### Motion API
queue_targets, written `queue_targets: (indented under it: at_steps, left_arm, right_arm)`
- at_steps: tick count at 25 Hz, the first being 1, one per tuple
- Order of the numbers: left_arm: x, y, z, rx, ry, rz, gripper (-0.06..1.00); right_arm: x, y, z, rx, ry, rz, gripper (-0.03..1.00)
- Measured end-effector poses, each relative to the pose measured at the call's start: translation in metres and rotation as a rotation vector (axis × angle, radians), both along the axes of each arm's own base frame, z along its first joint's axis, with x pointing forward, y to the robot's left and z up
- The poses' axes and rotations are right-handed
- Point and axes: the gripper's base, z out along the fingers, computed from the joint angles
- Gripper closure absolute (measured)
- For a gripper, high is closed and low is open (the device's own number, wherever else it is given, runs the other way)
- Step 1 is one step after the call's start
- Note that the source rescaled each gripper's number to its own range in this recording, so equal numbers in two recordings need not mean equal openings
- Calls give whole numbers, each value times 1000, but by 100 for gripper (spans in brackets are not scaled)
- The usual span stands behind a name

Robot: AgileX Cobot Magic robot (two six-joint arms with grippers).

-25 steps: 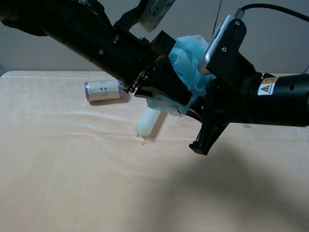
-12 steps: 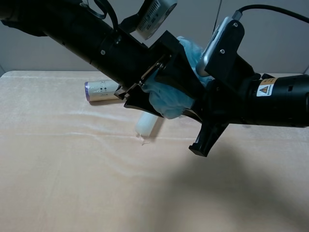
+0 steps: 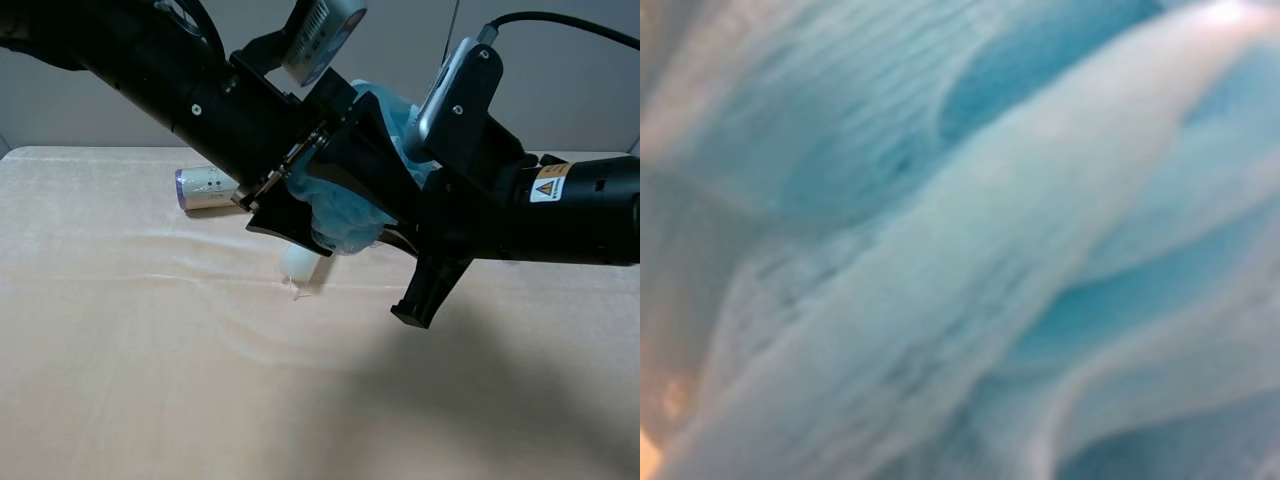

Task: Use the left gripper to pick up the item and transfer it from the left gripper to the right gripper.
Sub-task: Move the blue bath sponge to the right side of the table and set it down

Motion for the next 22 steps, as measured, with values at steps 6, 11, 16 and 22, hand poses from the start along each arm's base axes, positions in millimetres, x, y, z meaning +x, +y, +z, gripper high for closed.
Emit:
queue_targets:
  at_steps: [6,11,16,22]
  left_arm:
    - [-12,12,28,-2,-112,-28,-6]
    - [-29,27,55,8,-194,-39,-6]
    - [-50,48,83,53,-269,-22,-6]
    - [-79,81,117,103,-401,63,-6]
  right_arm:
    - [0,0,0,-2,-1,1,95]
    - [0,0,0,-2,0,2,95]
    - [0,0,0,-3,1,3,95]
    - [0,0,0,-2,3,1,95]
